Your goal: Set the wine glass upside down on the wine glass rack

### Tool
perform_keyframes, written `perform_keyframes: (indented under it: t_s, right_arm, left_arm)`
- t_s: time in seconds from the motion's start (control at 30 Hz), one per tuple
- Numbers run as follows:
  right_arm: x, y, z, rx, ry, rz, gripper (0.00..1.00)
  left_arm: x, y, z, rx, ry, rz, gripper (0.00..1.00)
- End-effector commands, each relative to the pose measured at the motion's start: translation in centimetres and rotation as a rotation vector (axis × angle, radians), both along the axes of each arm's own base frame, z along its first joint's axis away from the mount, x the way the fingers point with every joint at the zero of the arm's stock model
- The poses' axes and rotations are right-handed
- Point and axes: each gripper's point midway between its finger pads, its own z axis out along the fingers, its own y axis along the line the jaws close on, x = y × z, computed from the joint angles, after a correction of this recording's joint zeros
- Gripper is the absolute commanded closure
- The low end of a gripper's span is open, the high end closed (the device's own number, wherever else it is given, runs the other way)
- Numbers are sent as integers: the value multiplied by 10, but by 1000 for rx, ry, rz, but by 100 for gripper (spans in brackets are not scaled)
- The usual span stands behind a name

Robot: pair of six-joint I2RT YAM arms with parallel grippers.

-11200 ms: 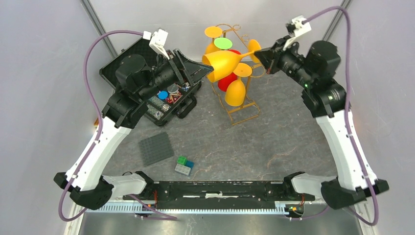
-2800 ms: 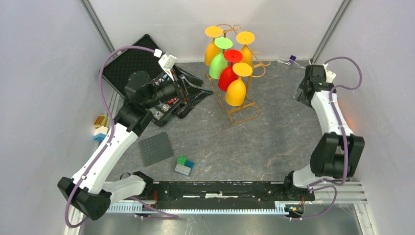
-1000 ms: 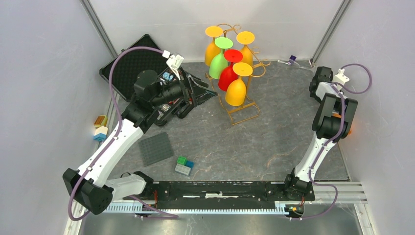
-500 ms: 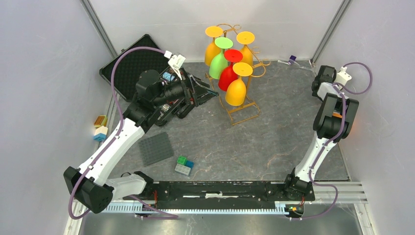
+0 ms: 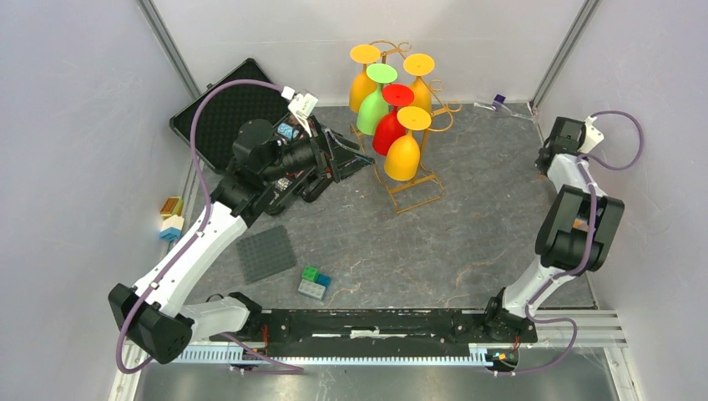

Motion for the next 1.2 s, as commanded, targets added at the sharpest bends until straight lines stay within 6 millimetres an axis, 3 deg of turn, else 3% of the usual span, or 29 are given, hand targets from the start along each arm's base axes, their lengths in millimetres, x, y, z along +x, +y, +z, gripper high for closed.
perform_keyframes:
  t_s: [0.0, 0.5, 0.6, 0.77, 1.03, 1.17]
  right_arm:
    - [21, 29, 58, 51, -186, 201, 100]
    - [28, 131, 186, 322, -437, 631, 100]
    - [32, 144, 198, 379, -472, 688, 100]
    - [38, 183, 215, 604, -550, 826, 100]
    - [42, 207, 256, 820, -720, 856, 100]
    - [45, 209, 282, 840, -788, 856, 100]
  left_arm:
    - [-2, 0, 28, -52, -60, 7, 9]
    - [-11, 3, 29, -59, -98, -9, 8]
    - [-13, 4, 30, -61, -108, -9, 8]
    - [-13, 8, 30, -73, -119, 13, 8]
    - [-15, 11, 29, -83, -122, 32, 8]
    - [-16, 14, 29, -85, -126, 43, 8]
